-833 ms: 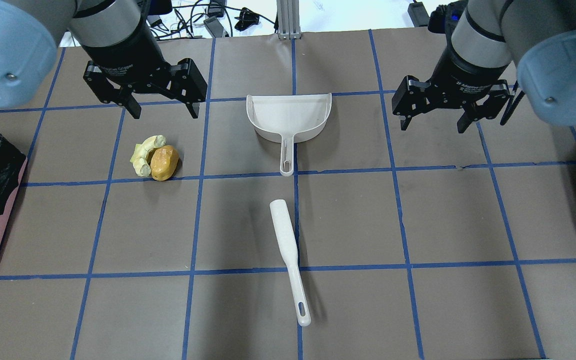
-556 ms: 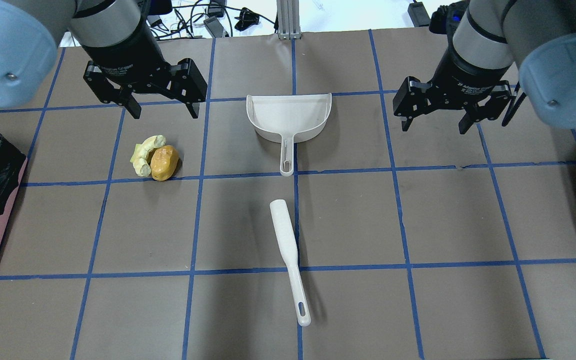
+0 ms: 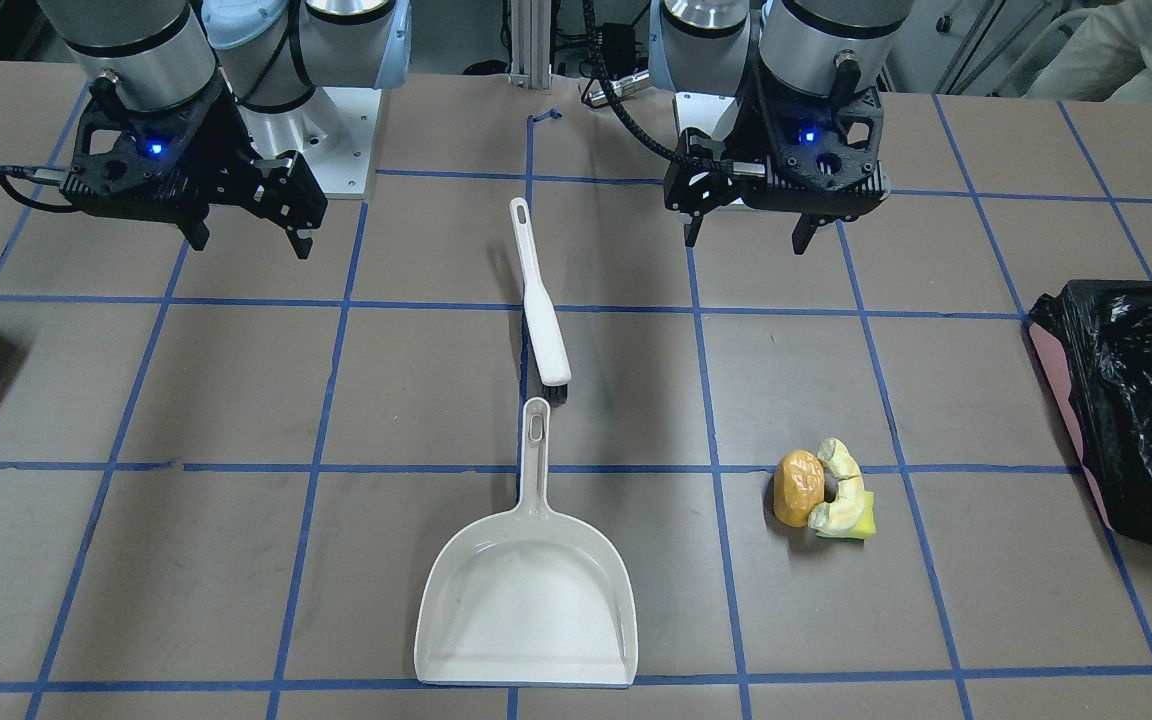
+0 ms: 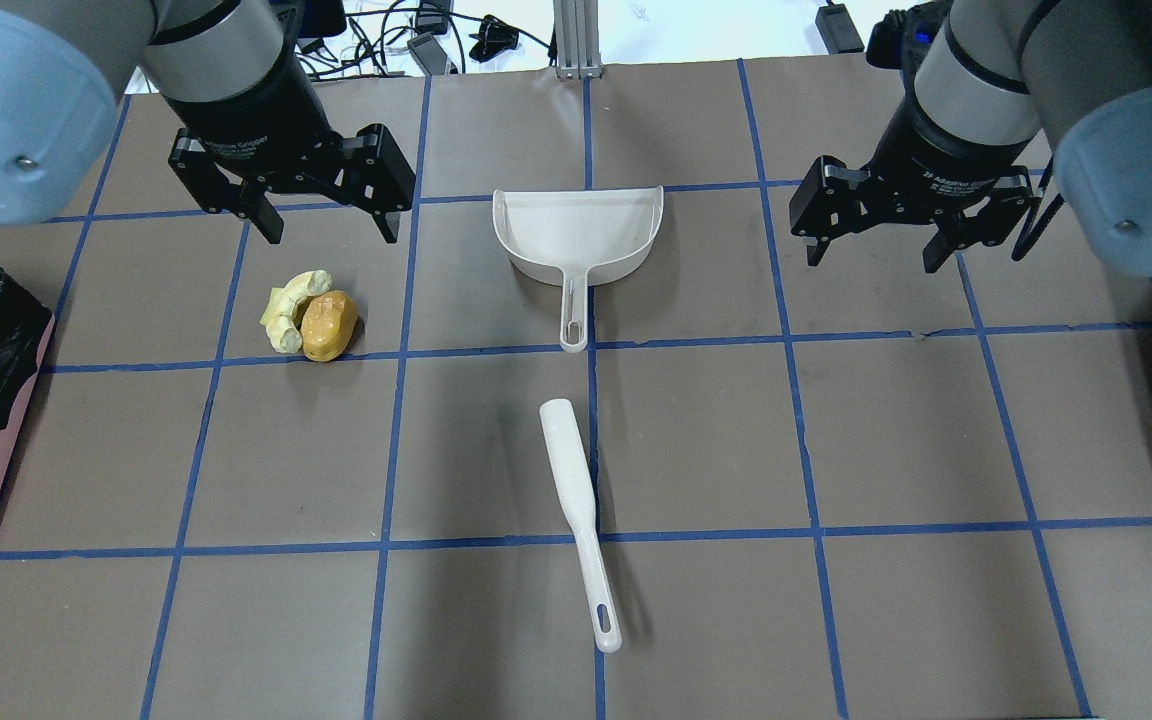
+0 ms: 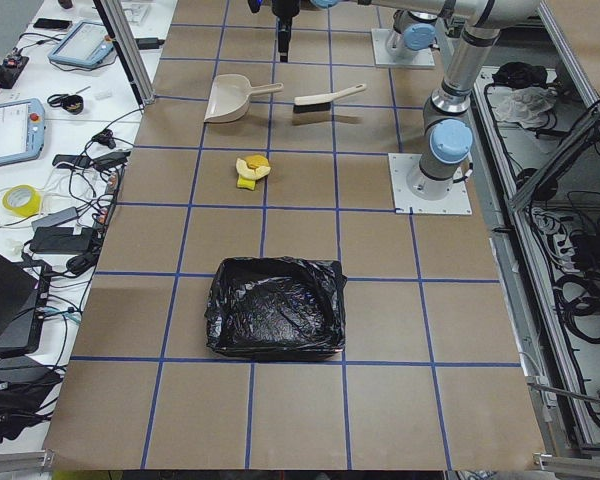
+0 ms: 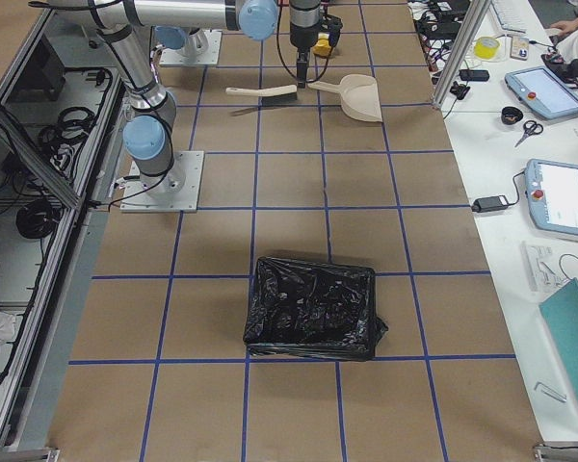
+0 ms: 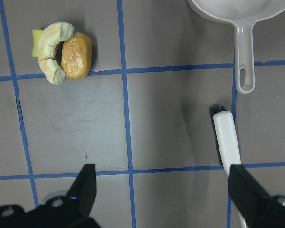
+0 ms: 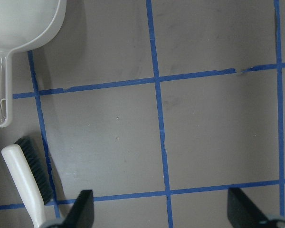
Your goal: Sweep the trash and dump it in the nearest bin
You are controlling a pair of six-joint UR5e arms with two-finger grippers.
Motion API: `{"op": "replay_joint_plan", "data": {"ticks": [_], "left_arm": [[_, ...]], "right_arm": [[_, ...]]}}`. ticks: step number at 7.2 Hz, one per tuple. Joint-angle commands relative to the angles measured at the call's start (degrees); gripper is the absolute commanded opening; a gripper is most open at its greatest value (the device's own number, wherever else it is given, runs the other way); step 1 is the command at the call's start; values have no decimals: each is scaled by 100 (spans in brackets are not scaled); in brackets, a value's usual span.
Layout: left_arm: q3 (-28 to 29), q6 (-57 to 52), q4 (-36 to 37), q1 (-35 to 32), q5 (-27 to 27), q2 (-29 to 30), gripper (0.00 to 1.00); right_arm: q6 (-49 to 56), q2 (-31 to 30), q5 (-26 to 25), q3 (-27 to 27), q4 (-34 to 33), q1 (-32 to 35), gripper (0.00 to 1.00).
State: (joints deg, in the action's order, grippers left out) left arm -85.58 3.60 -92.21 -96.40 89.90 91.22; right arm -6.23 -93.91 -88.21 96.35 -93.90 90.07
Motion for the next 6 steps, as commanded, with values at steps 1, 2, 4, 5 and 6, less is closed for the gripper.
{"op": "replay_joint_plan", "data": {"ticks": [1,2,4,5,6], "left_arm": [[-11,0,1,-2,1,-7,100],[-11,0,1,-2,1,-7,100],[-20,0,1,-2,-8,-7,100],[-20,0,1,-2,10,-16,100],[-20,0,1,-2,1,-16,100]], "right_arm": [[8,4,14,6,3,2,100],[-9,4,-3,6,-14,-7,100],[60,4,23,6,-14,-7,100],[52,4,32,6,-6,-7,100],[43,4,40,6,-14,2,100]]}}
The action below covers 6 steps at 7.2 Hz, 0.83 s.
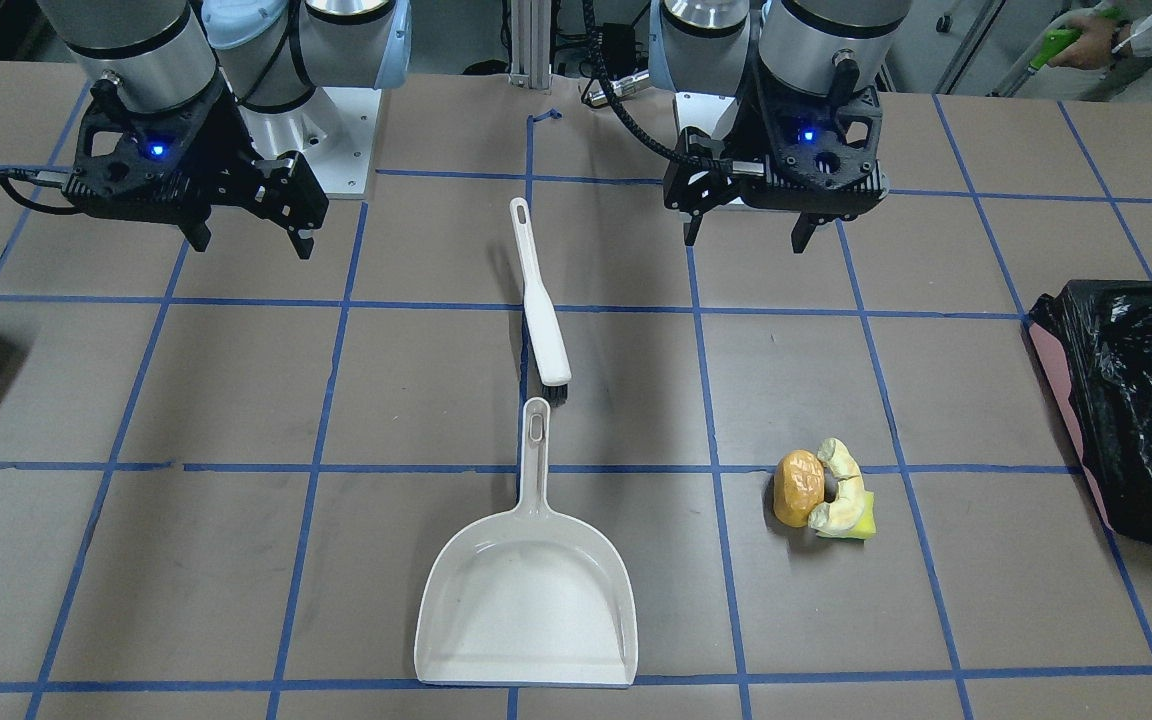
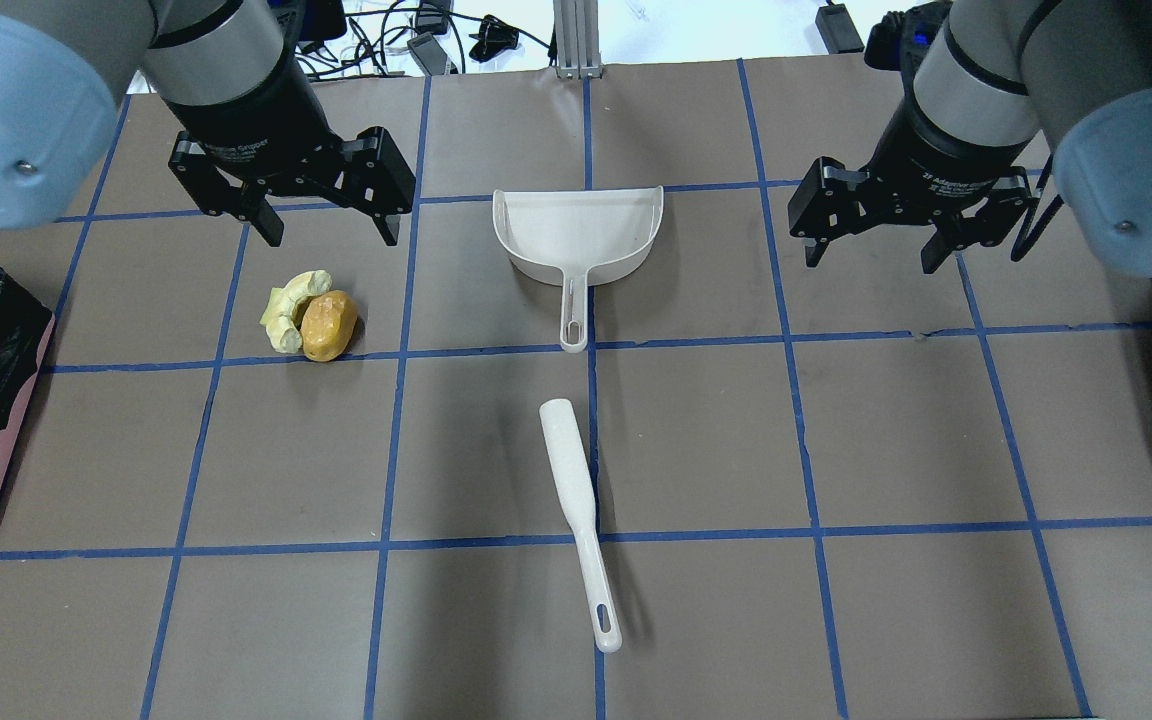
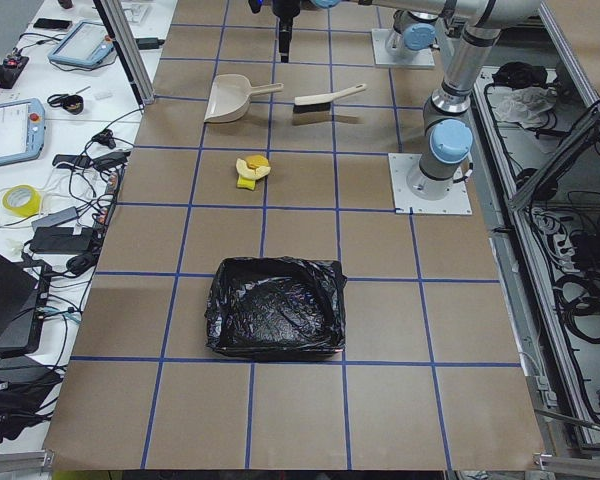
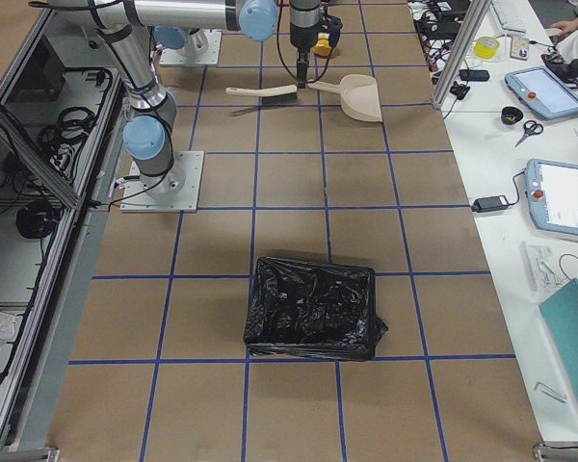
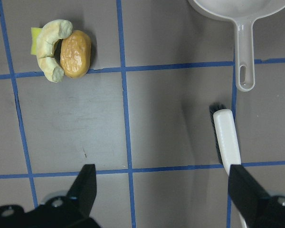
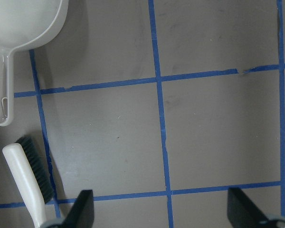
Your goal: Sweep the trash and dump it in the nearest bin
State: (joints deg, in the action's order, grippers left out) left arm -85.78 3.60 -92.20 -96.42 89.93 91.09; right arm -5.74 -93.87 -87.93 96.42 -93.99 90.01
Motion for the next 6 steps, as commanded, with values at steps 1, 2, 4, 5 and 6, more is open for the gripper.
{"op": "replay_joint_plan", "data": {"ticks": [1,2,4,5,6], "left_arm": [[0,0,0,0,-1,6,100],[0,0,0,0,-10,6,100],[0,0,0,0,-1,6,100],[0,0,0,0,-10,6,100],[8,0,70,26,-2,110,100]], "right_arm": [[-6,0,21,0,-5,16,100],[-49,-9,-5,9,-5,51,100],[-302,-70,-5,498,-415,375,100],[-540,-79,4,658,-453,524,100],[-699,-79,4,755,-445,752,100]]}}
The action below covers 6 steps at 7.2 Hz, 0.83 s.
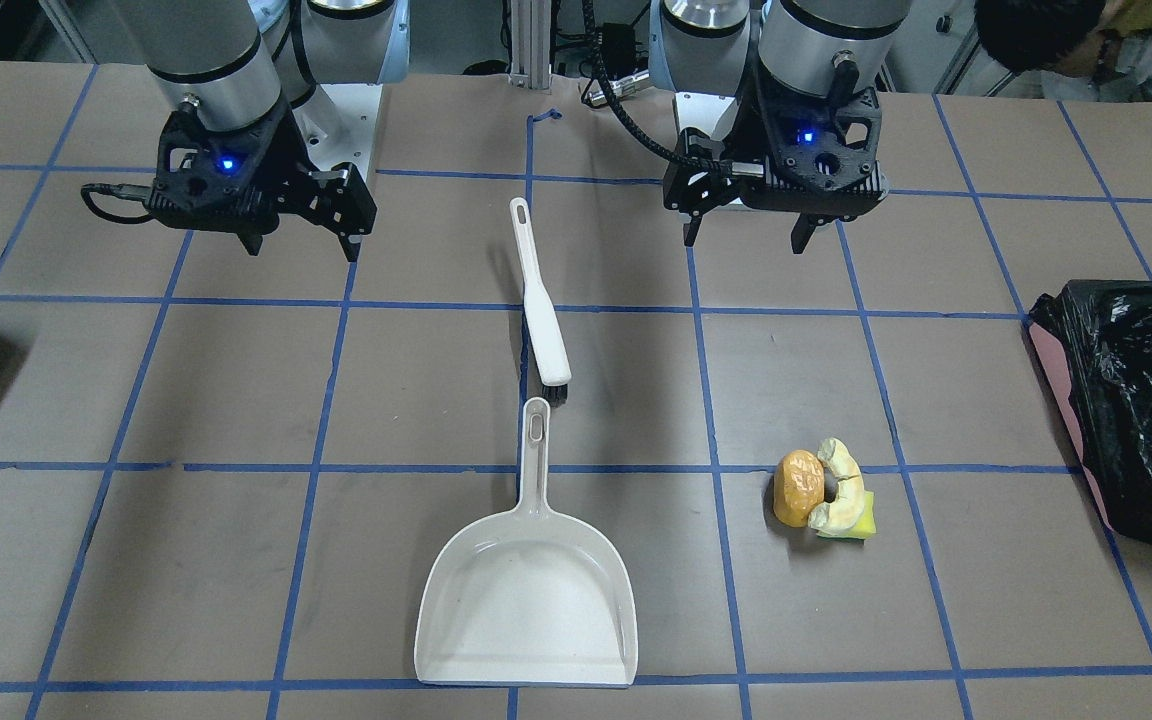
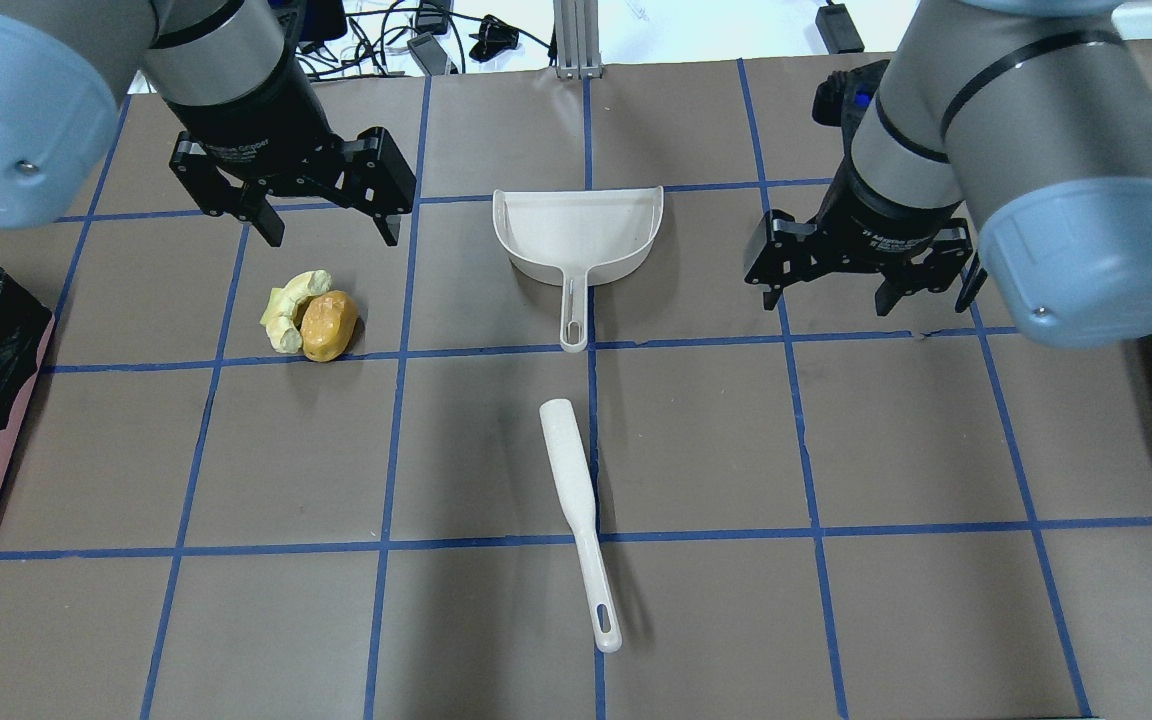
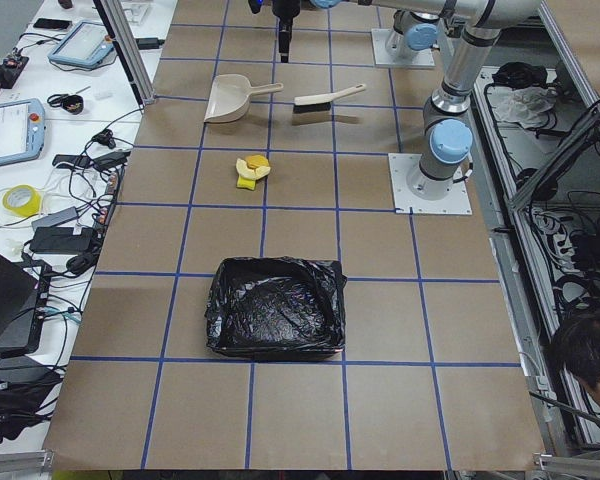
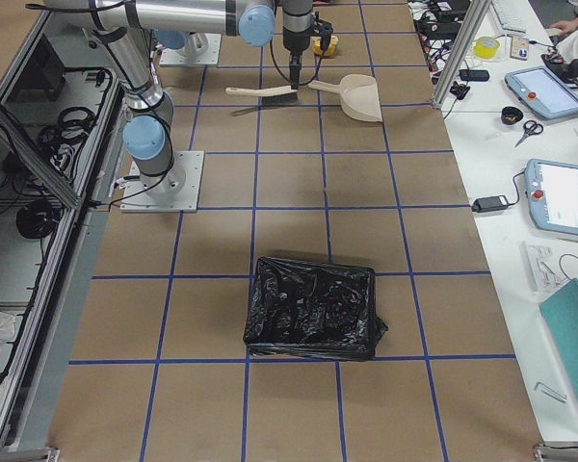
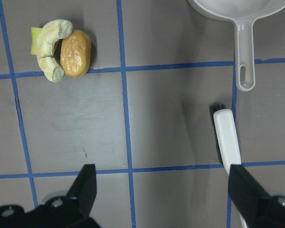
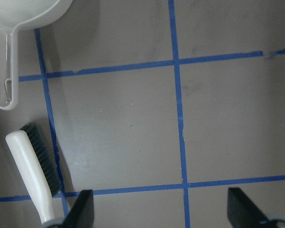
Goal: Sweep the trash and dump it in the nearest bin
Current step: 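Grasp the white dustpan handle with left gripper while right grasps the brush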
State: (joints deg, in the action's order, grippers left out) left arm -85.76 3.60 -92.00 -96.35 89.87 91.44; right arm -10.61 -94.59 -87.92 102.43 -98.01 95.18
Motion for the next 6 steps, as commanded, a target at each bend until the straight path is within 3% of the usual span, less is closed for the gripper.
{"op": "replay_joint_plan", "data": {"ticks": [1,4,6], "left_arm": [[-10,-61,616,63,-66,267,100],[322,-35,1148,291,-224,1110,100],[726,297,1596,292,-312,1900,100]], "right_arm": [[-570,11,3,303,-147,551,97],[-1240,64,-6,794,-500,1414,96],[-1740,185,3,1504,-1617,1931,96]]}}
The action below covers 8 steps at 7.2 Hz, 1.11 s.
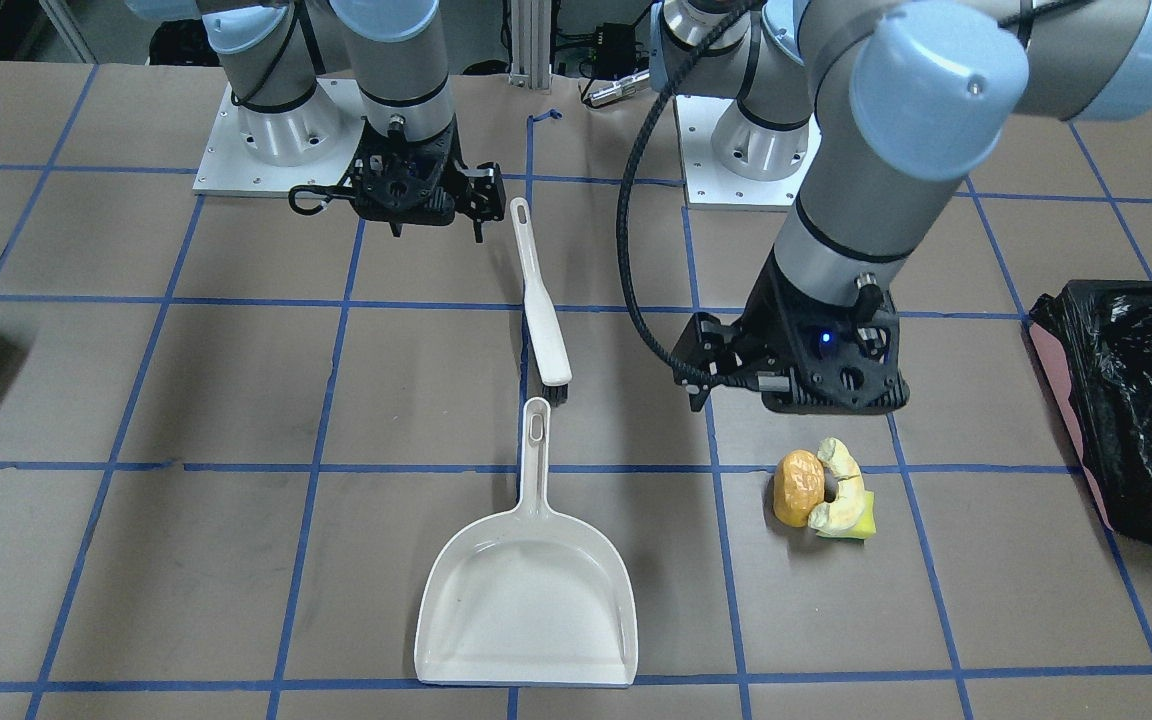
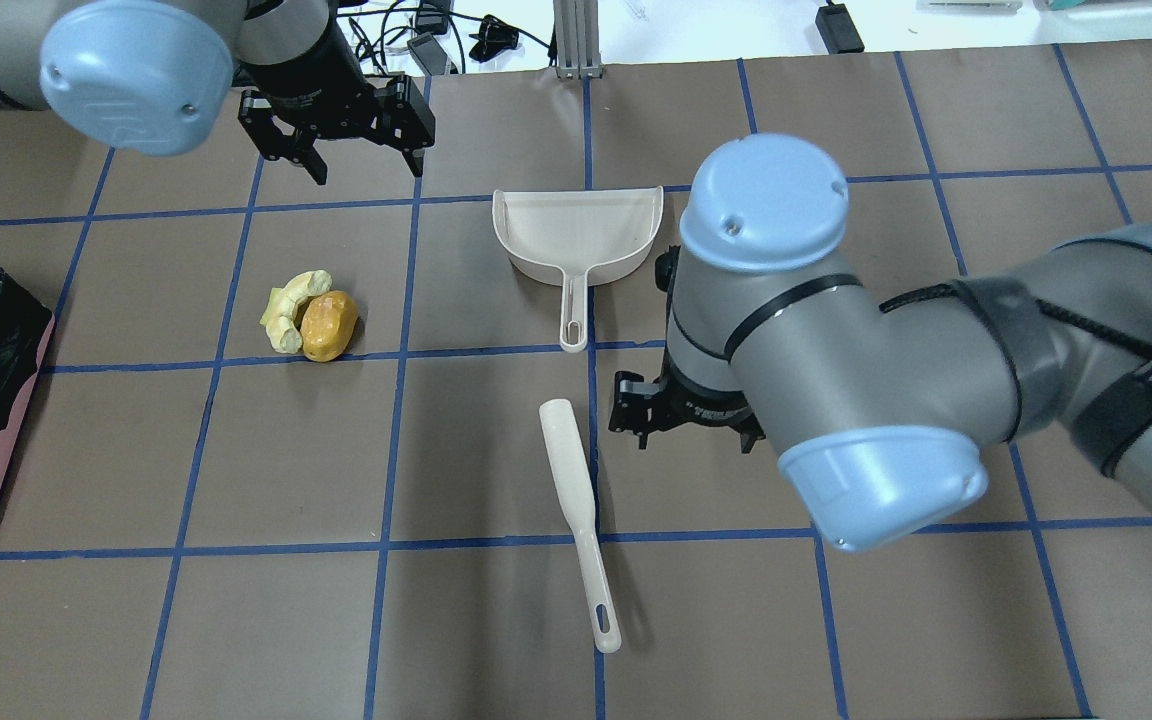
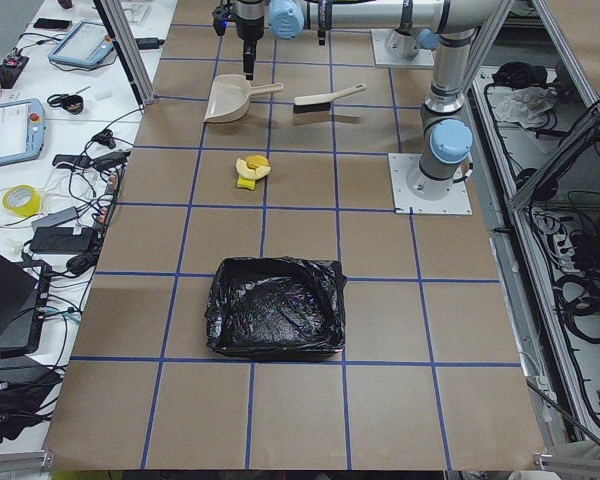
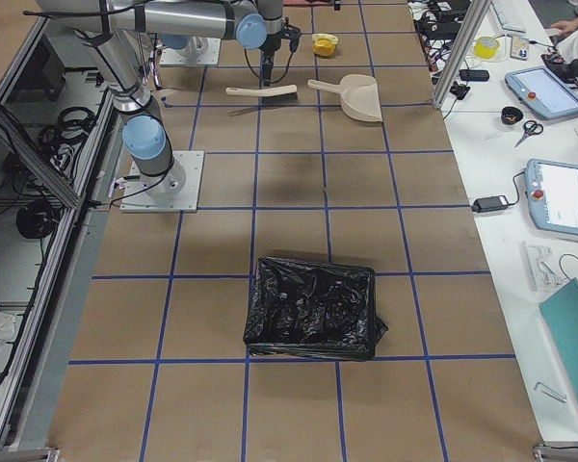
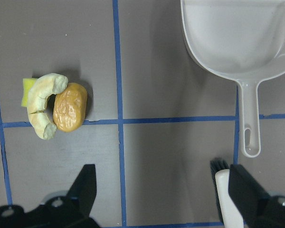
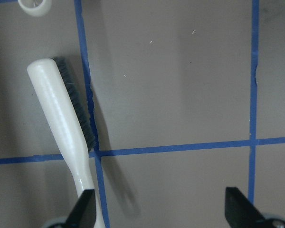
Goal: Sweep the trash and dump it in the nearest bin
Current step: 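Grasp the white dustpan handle with left gripper while right grasps the brush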
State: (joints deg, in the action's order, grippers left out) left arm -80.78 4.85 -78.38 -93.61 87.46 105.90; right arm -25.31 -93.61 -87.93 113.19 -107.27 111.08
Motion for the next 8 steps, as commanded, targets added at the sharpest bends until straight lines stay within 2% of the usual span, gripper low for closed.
{"op": "replay_joint_plan", "data": {"ticks": [1,2,5,8], "left_arm": [[308,296,297,-17,-263,667,100],[309,332,619,-148,-587,921,100],[344,708,930,-806,-520,1371,100],[239,658,904,-1264,-380,1723,100]], "right_arm": [[-821,297,-4,676,-1247,614,98],[-1052,534,-31,739,-1557,1008,98],[-906,712,-101,819,-1543,1617,98],[-800,712,-101,1127,-1578,1742,96]]}}
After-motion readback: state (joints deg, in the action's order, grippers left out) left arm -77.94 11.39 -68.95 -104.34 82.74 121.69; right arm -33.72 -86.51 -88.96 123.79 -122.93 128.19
